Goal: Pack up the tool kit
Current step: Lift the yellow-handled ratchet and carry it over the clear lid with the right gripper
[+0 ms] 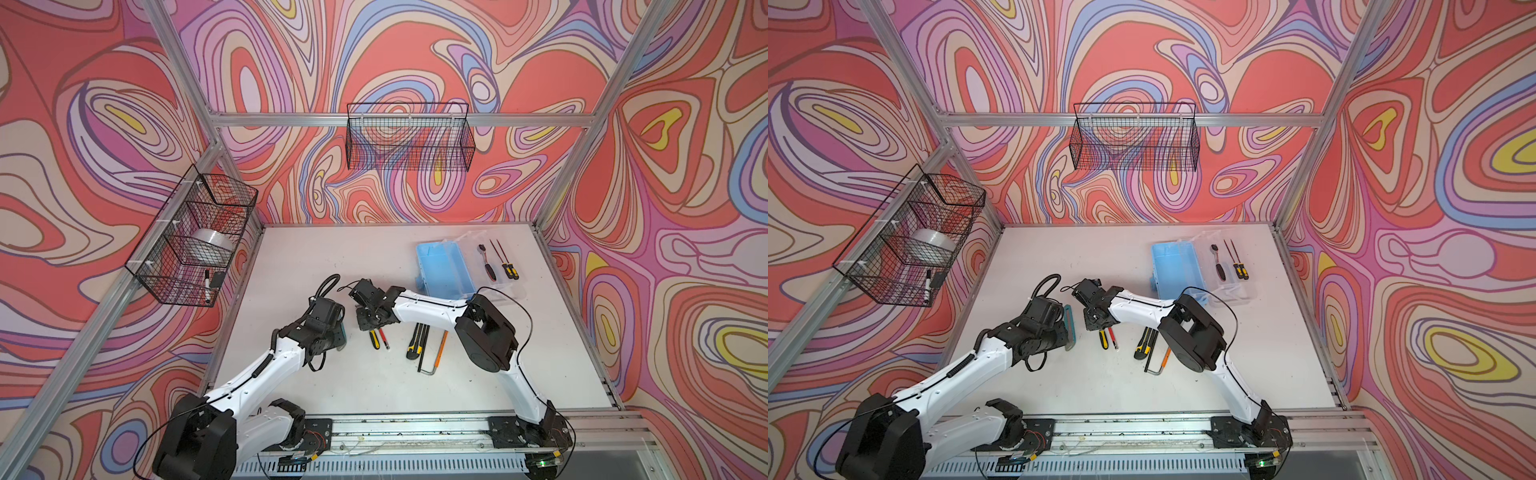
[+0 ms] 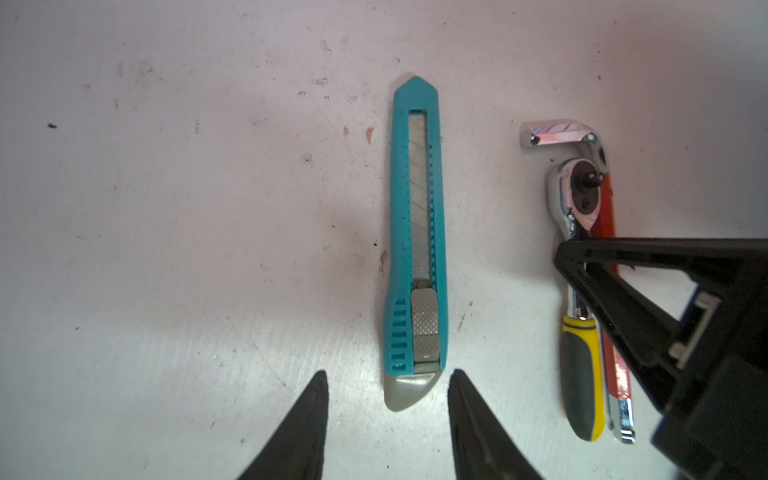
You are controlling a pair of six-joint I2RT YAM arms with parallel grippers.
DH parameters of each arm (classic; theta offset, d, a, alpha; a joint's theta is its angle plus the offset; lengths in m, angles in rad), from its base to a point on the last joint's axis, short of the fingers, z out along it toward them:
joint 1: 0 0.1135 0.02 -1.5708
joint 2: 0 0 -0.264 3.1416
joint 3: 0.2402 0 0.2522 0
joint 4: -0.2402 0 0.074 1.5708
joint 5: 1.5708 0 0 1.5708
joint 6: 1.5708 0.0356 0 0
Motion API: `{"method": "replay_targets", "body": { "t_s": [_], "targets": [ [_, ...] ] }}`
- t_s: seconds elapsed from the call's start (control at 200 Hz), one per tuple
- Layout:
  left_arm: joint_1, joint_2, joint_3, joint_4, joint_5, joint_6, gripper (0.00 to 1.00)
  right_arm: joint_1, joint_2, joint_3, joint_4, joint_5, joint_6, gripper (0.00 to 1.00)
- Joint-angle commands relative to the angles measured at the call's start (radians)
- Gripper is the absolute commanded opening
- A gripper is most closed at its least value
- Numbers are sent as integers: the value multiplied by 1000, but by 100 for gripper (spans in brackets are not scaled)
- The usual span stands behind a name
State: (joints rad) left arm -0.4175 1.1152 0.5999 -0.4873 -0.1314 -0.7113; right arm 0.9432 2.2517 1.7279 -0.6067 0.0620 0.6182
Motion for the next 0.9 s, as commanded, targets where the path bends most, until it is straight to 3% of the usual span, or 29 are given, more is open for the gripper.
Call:
{"method": "replay_targets", "body": {
  "t_s": [0.0, 0.436, 0.896],
  "targets": [
    [6, 9, -11, -24, 0, -14, 47, 3, -66, -16, -1, -25, -1, 0],
    [5, 24, -7, 14, 33, -20, 45, -22, -217, -32, -18, -19, -50, 0],
    [1, 114, 30, 93, 112, -30, 52, -255, -547, -236, -11, 50, -235, 0]
  ]
}}
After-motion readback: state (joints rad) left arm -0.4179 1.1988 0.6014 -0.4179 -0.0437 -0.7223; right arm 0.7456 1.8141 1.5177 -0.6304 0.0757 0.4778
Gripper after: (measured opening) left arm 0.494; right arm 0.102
